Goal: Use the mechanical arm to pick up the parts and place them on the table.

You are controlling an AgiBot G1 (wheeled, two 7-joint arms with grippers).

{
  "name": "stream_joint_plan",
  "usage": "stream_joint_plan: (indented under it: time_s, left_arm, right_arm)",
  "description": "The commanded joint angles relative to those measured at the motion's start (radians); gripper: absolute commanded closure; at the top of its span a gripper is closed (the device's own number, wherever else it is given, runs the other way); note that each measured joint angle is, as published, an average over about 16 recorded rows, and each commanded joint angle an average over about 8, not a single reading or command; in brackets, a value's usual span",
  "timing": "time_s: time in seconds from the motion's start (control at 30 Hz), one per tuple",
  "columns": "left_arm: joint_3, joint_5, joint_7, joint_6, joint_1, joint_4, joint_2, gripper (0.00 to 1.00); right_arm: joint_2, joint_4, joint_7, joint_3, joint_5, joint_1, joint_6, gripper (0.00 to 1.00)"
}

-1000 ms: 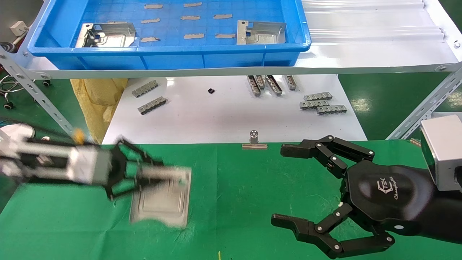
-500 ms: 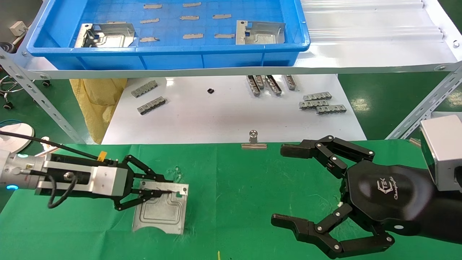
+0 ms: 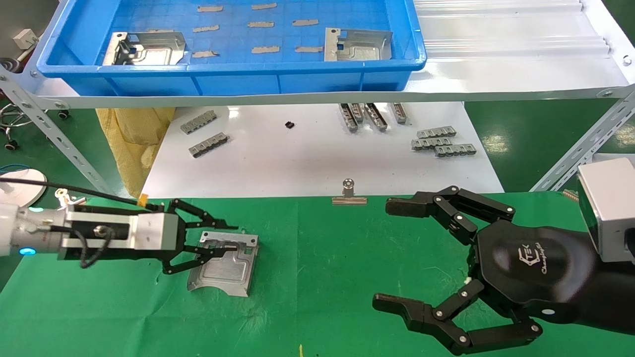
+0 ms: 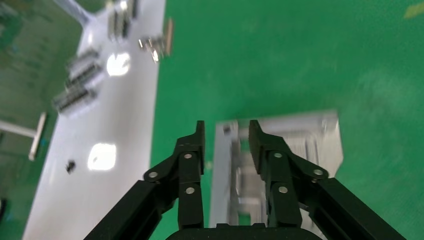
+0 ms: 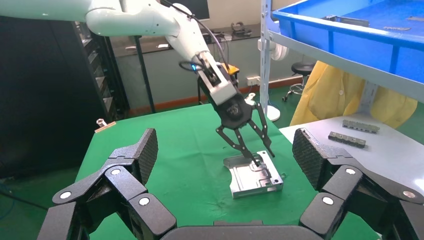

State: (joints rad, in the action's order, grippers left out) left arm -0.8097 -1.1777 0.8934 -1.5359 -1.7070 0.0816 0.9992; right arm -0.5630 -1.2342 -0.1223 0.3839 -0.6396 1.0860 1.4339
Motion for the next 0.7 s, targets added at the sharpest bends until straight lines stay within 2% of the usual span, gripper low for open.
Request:
stream_joint_plan:
  time_s: [0.03, 0.33, 0.7]
  left_arm:
    - [0.004, 0.007, 0.005, -0.029, -0.008, -0.009, 0.000, 0.00]
    - [0.047, 0.078, -0.142, -0.052, 0.000, -0.071, -0.038, 0.00]
    - [0.055, 0.090, -0.154, -0.053, 0.009, -0.067, -0.046, 0.00]
  right_arm:
    - [0.000, 0.000, 0.000, 0.000, 0.000, 0.000, 0.000, 0.00]
    - [0.000, 0.000, 0.000, 0.000, 0.000, 0.000, 0.000, 0.00]
    - [0.000, 0.000, 0.000, 0.000, 0.000, 0.000, 0.000, 0.00]
